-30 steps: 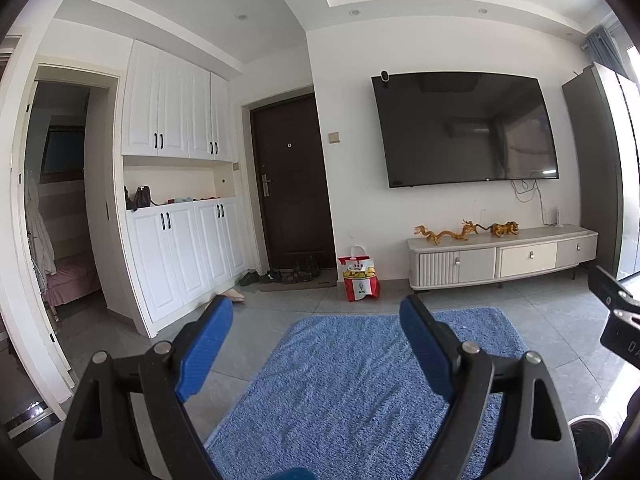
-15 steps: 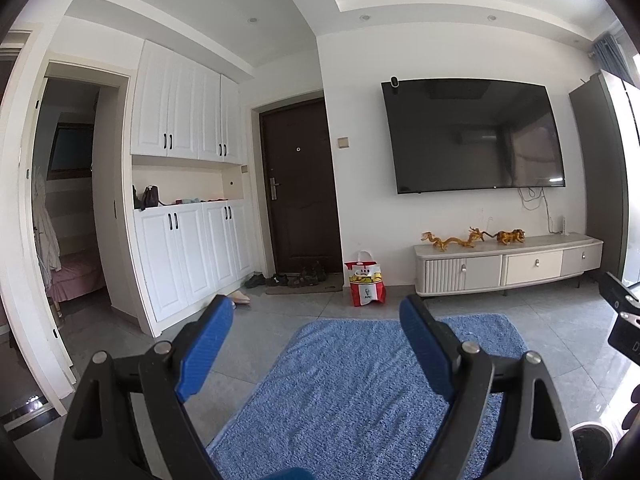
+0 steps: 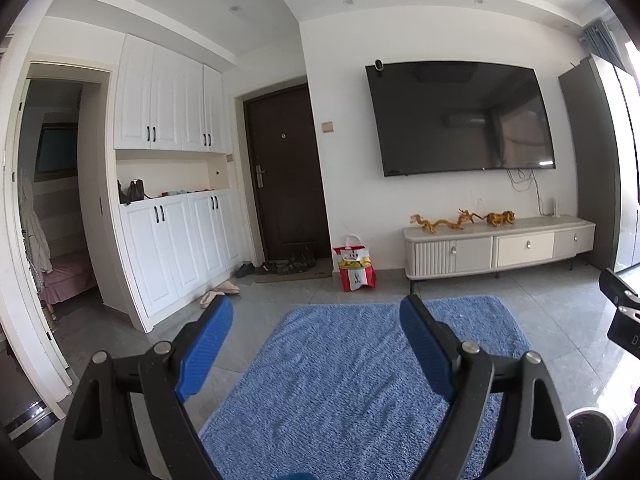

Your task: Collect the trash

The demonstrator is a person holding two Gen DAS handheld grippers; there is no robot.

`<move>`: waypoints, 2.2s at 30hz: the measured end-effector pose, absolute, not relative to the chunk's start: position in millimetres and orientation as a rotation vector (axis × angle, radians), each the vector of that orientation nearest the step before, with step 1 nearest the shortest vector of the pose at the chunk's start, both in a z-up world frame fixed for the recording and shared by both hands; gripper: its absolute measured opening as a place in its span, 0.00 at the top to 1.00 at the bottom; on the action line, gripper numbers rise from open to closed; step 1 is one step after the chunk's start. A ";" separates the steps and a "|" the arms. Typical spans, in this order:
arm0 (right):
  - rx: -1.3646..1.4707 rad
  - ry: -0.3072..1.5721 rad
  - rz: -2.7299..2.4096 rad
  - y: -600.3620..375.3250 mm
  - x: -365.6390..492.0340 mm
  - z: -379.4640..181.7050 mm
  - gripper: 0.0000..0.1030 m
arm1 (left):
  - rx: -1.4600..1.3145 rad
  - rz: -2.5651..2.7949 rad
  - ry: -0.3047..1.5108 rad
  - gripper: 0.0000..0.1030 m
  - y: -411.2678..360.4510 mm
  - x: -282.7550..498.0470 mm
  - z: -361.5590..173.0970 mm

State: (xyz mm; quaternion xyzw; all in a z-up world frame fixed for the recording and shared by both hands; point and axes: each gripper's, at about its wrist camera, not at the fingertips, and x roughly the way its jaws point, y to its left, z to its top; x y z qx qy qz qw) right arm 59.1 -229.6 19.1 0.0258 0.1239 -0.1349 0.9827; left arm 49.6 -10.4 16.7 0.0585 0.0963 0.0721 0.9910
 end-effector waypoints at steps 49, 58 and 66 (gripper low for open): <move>0.044 0.259 -0.276 -233.8 51.8 7.9 0.00 | 0.118 0.127 0.228 0.17 -12.1 45.2 8.0; 0.048 0.263 -0.277 -235.8 51.1 6.6 0.00 | 0.117 0.121 0.227 0.17 -10.8 44.9 7.6; 0.047 0.252 -0.282 -236.7 47.6 9.0 0.00 | 0.117 0.113 0.232 0.17 -12.1 43.4 8.2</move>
